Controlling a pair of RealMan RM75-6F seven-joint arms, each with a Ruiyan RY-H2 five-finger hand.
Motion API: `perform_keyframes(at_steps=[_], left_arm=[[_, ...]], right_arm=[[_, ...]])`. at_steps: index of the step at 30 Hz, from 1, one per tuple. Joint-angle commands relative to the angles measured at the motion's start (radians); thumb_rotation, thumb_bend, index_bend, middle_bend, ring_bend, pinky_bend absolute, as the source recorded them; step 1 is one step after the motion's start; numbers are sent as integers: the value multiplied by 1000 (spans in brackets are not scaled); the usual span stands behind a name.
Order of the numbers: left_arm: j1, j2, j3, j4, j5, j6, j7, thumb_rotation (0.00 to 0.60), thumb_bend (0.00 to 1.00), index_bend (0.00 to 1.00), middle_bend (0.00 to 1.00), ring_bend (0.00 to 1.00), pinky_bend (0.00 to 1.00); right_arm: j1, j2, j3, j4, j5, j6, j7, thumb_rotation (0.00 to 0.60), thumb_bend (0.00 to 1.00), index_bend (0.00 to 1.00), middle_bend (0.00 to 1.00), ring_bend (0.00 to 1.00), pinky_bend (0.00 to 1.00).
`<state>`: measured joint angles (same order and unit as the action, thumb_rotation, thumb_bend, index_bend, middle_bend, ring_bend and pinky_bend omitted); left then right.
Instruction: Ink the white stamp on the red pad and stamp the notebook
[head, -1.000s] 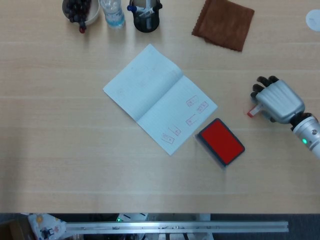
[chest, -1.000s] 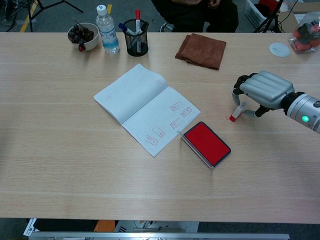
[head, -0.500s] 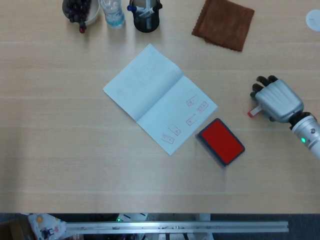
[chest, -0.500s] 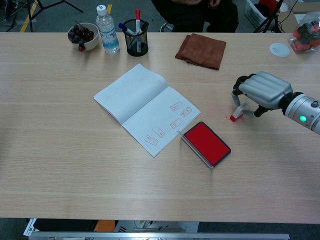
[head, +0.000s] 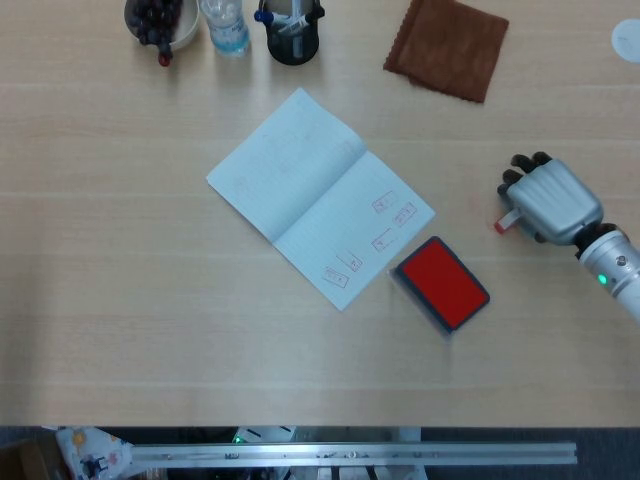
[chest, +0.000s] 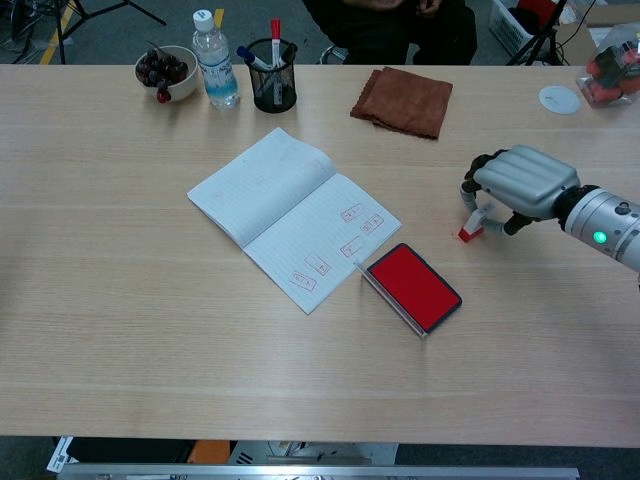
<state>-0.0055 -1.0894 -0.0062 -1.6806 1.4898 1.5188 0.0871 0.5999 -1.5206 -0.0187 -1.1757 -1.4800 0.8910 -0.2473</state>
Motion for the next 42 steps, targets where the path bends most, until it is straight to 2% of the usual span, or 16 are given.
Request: perform_keyframes(at_steps=[1, 11, 21, 28, 42], left_arm=[[0, 1, 0, 0, 0, 1, -1, 600, 276, 218, 190, 219, 134], [-4, 10, -3, -11, 4, 0, 1, 600, 276, 218, 191, 219, 134], [-8, 13, -3, -32, 18, 3, 12, 600, 276, 218, 190, 218, 134], [1, 19, 1, -37, 23, 18, 3, 600, 276, 218, 190, 219, 134], [12, 23, 10, -29, 32, 27, -13, 600, 275, 218, 190, 219, 134]], right_arm=[[-1, 6, 1, -10, 0, 6, 4, 600, 329, 637, 436, 226, 291], [-9, 88, 6, -113, -29, 65, 17, 600, 330, 671, 451, 235, 291], [4, 182, -13, -277, -129, 121, -12, 600, 330, 692, 463, 248, 291], [22, 156, -40, -313, -182, 98, -53, 600, 330, 696, 472, 267, 290], [36, 37, -55, -237, -206, 65, -120, 600, 331, 697, 485, 284, 290]])
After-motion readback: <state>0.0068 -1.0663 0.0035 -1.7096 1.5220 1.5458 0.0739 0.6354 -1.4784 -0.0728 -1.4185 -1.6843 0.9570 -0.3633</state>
